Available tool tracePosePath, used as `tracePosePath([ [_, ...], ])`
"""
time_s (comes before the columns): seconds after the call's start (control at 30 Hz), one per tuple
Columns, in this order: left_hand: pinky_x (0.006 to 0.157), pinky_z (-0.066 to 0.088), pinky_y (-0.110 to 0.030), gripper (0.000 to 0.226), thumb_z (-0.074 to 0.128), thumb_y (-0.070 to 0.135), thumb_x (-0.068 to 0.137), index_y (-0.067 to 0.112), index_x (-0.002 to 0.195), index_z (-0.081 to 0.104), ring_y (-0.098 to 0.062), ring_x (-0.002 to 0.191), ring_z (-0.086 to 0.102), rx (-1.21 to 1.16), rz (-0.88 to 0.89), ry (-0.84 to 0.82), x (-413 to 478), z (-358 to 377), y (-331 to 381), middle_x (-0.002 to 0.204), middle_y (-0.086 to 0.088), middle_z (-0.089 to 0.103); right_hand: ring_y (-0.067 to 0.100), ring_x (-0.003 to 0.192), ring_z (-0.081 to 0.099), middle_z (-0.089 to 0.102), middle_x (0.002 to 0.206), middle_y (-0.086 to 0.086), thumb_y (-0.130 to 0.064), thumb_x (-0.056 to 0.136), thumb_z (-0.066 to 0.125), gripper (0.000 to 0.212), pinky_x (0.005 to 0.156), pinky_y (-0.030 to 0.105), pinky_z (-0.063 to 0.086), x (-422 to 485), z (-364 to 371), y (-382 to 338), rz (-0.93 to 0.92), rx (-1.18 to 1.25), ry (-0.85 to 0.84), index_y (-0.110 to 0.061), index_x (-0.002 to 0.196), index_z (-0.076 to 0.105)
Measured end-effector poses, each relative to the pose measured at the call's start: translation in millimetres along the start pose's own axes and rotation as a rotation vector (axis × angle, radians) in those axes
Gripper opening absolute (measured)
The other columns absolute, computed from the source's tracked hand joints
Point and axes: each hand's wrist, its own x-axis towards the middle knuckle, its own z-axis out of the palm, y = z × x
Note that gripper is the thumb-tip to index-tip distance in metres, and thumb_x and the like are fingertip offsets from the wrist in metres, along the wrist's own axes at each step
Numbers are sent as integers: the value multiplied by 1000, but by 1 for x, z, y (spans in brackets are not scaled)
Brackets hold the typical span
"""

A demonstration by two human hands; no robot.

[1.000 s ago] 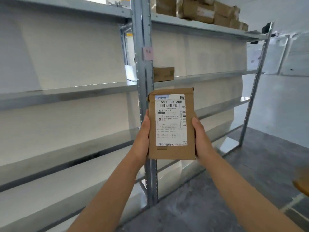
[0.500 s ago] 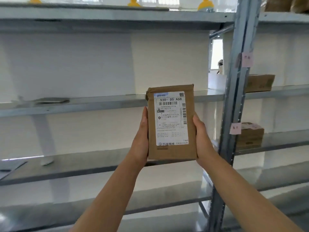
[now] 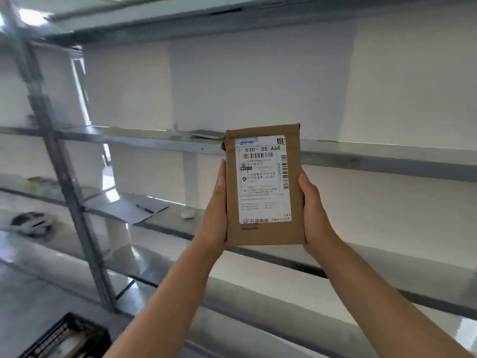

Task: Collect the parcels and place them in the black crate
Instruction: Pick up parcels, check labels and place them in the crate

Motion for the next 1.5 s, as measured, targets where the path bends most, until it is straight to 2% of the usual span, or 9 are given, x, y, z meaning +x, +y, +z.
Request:
tracePosePath([
  [0.07,101,49,-41,52,19,50,101,27,144,39,-20,121,58,60,25,96,2,-29,3,131,-1,61,15,105,65,65,122,0,-45,97,26,47,71,24,56,24,23,15,20,45,-89,-26,136,45],
  [0.27,86,54,-29,55,28,51,98,19,139,44,-23,118,60,186,106,349,1,-90,11,128,-6,62,19,106,65,66,119,-1,-51,92,29,51,74,30,58,76,84,55,76,177,-346,-29,134,47],
  [0.43,95,51,-47,52,41,40,94,19,142,38,-32,121,56,184,144,546,-21,-125,9,133,-14,57,25,115,60,62,126,5,-43,97,32,44,99,51,46,103,129,92,145,273,-510,-25,134,48],
  [0.73,103,37,-64,60,52,33,88,14,143,36,-40,122,53,227,112,955,-83,-238,27,134,-20,55,22,110,63,65,122,7,-43,91,39,47,89,39,54,103,267,159,232,357,-793,-20,130,51],
  [0.97,104,40,-58,57,54,32,90,21,143,36,-33,121,55,292,145,1064,-99,-361,65,134,-14,56,21,106,65,66,120,3,-47,89,47,47,91,46,52,120,398,190,253,357,-805,-28,133,48],
  [1.23,96,49,-51,44,51,29,95,18,137,44,-32,115,60,359,151,1060,-90,-488,78,128,-12,61,21,101,67,69,113,0,-47,91,48,45,82,41,55,166,516,246,301,375,-782,-29,132,49],
  [1.33,92,52,-46,44,50,30,94,19,137,43,-30,114,61,366,147,1094,-78,-531,67,128,-11,61,18,97,69,70,110,-2,-50,87,51,51,72,31,57,193,549,275,297,353,-775,-29,134,47],
  [1.4,94,51,-45,44,49,31,94,21,136,44,-28,115,61,387,139,1095,-66,-559,61,128,-9,61,20,99,68,69,112,0,-54,81,52,59,76,34,58,214,574,292,307,367,-804,-28,133,48],
  [1.5,91,53,-38,48,48,38,90,25,135,44,-25,115,61,406,148,1127,-47,-602,61,126,-6,63,18,99,68,70,111,-1,-51,85,53,50,75,31,58,249,616,314,298,361,-847,-29,129,51],
])
